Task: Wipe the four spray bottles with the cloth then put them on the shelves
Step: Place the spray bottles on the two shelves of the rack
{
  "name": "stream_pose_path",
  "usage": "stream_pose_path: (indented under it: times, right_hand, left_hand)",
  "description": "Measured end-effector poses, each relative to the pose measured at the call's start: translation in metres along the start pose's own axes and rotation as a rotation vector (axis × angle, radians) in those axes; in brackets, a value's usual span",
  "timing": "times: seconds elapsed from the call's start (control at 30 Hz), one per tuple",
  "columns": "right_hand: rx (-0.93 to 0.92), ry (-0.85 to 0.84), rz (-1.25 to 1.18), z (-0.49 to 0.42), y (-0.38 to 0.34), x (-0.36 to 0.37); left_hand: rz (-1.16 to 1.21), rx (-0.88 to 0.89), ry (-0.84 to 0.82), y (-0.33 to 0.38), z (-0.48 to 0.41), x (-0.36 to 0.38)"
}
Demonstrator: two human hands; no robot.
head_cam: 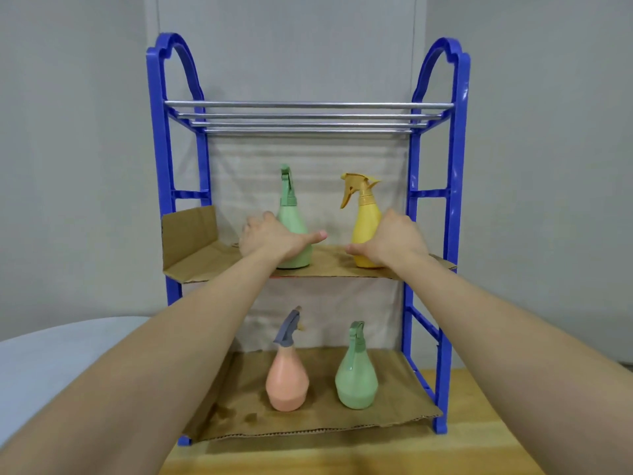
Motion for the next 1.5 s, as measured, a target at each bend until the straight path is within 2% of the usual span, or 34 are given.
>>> stream_pose_path:
  times: [0.13, 0.3, 0.4, 0.57, 0.97, 1.1, 1.17, 1.3, 1.33, 1.4, 1.5]
  right_hand:
    - [-0.017, -0.040, -0.051, -0.006, 0.003, 0.001]
    - [-0.068, -0.112, -0.243, -0.012, 0.001, 0.010]
    - [-0.124, -0.169, -0.210, -0.013, -0.004, 0.016]
    - [-0.109, -0.259, -0.259, -0.022, 0.008, 0.020]
    - [-0.100, -0.354, -0.390, -0.024, 0.012, 0.033]
    - [-0.110, -0.381, -0.331, -0.013, 0.011, 0.023]
    - [-0.136, -0.233, -0.324, -0.006, 0.011, 0.005]
    - [-0.274, 0.415, -0.551, 0.065, 0.021, -0.043]
    - [-0.294, 0.514, -0.580, 0.095, 0.030, -0.044]
    - [-0.289, 0.500, -0.551, 0.151, 0.050, -0.017]
    - [-0.201, 0.178, -0.411, 0.196, 0.091, 0.077]
  left_hand:
    - [0.105, 0.025, -0.058, -0.009, -0.014, 0.002]
    - [0.399, 0.034, -0.381, -0.026, -0.023, -0.004]
    - [0.394, 0.041, -0.493, -0.023, -0.013, 0.000]
    - [0.268, 0.085, -0.253, -0.018, -0.004, -0.001]
    - [0.255, 0.105, -0.283, -0.025, -0.008, 0.003]
    - [0.266, 0.082, -0.350, -0.023, -0.006, -0.002]
    - [0.271, 0.072, -0.291, -0.022, 0.001, -0.019]
    - [0.357, 0.203, 0.091, -0.043, 0.036, -0.062]
    - [0.408, 0.268, 0.186, -0.054, 0.056, -0.066]
    - [0.495, 0.393, 0.324, -0.078, 0.103, -0.066]
    - [0.509, 0.414, 0.258, -0.115, 0.153, -0.027]
Point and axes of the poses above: each hand's wrist, its own z-axis away from the middle knuckle, its own x-axis out of the palm, y = z × x, the point moved 7 cm from there along -z, towards the middle knuckle, and after that the axes turned 6 degrees about -x, right-handed, at the moved point
